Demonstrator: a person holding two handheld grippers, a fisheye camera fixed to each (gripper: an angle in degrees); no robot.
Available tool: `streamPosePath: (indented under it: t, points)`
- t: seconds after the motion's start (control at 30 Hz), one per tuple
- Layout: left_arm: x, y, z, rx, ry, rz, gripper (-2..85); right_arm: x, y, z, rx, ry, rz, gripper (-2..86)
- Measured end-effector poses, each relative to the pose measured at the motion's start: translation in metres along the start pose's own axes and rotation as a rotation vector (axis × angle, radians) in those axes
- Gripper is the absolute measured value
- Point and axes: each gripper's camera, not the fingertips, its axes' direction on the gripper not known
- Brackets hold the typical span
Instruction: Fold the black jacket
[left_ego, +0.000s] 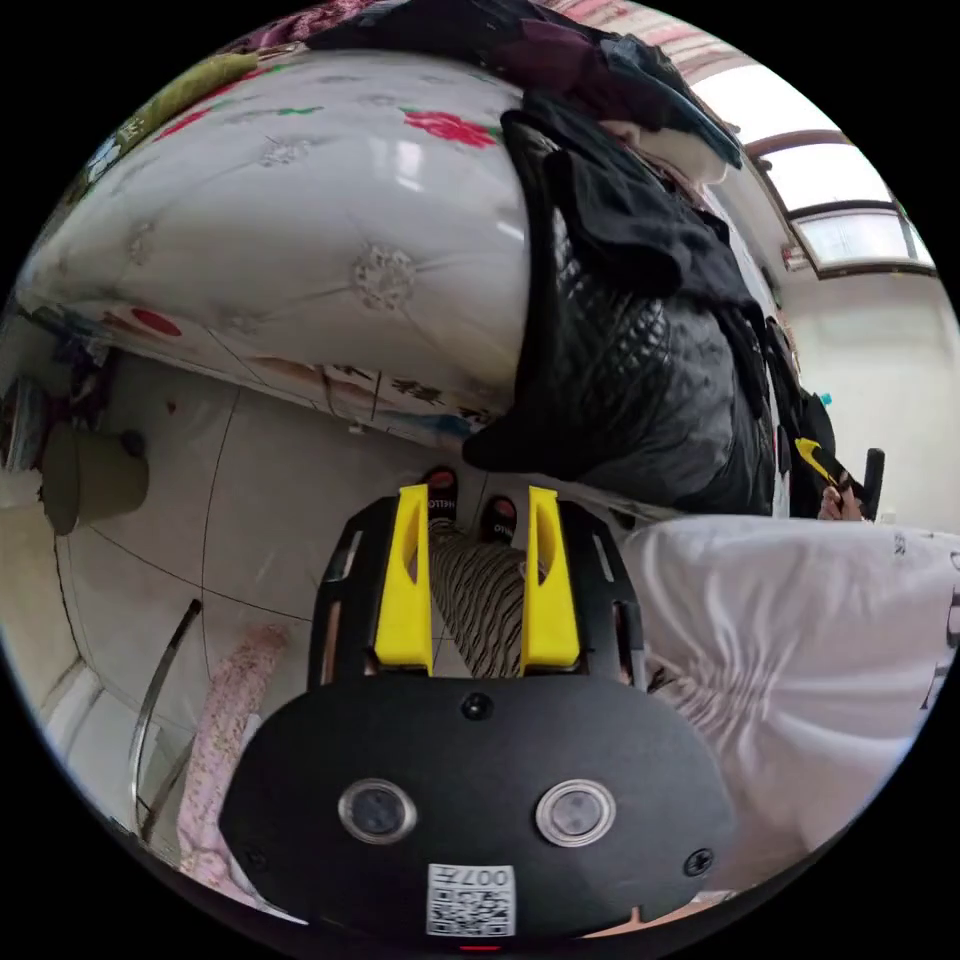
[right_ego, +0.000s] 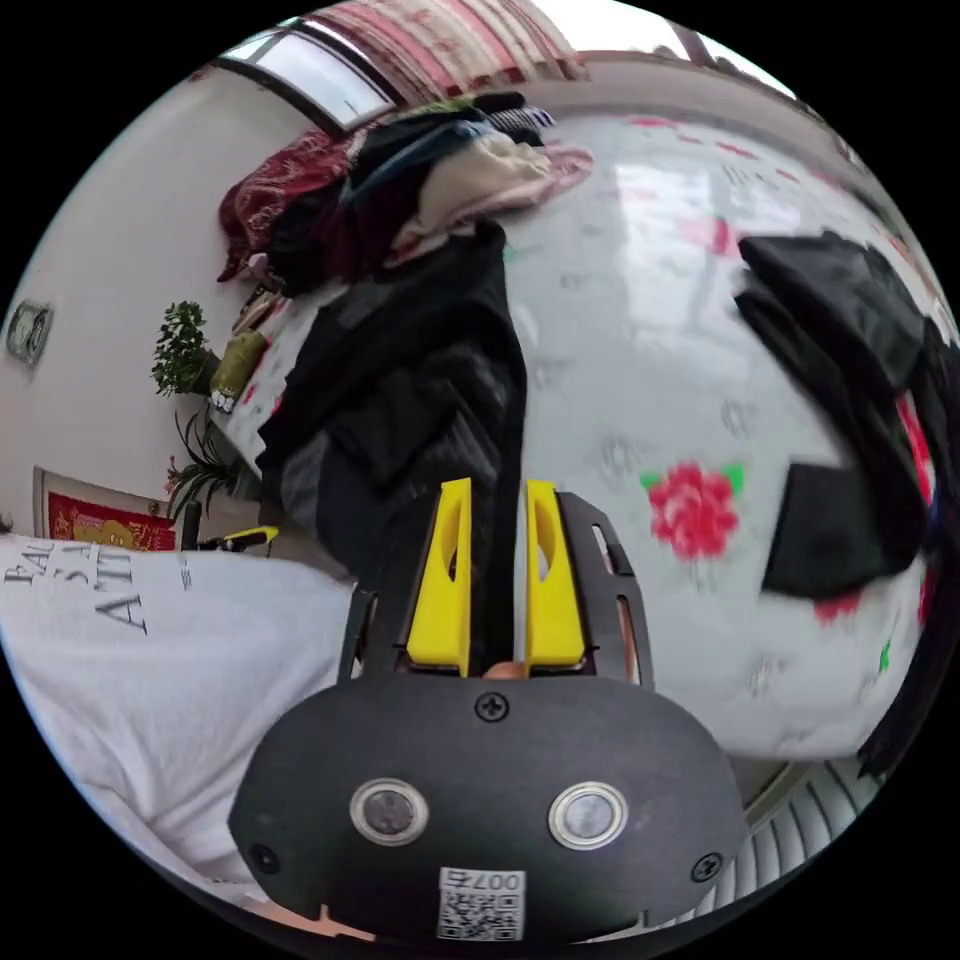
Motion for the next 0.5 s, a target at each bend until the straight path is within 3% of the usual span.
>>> streamPosePath:
  t: [0.23, 0.37, 0.5]
  points:
    - [0.013, -0.047, 0.048, -0.12, 0.015, 0.134, 15.5, 0.044, 0.096, 0.039, -0.252, -0.023, 0.088, 5.4]
    - [0.043, -0.063, 0.04, -0.14, -0.019, 0.211, 4.9, 0.047, 0.083, 0.071, -0.323, -0.092, 0.027, 4.6]
    - [0.053, -0.047, 0.015, -0.202, -0.046, 0.334, 1.8, 0.037, 0.056, 0.09, -0.448, -0.139, -0.126, 2.2]
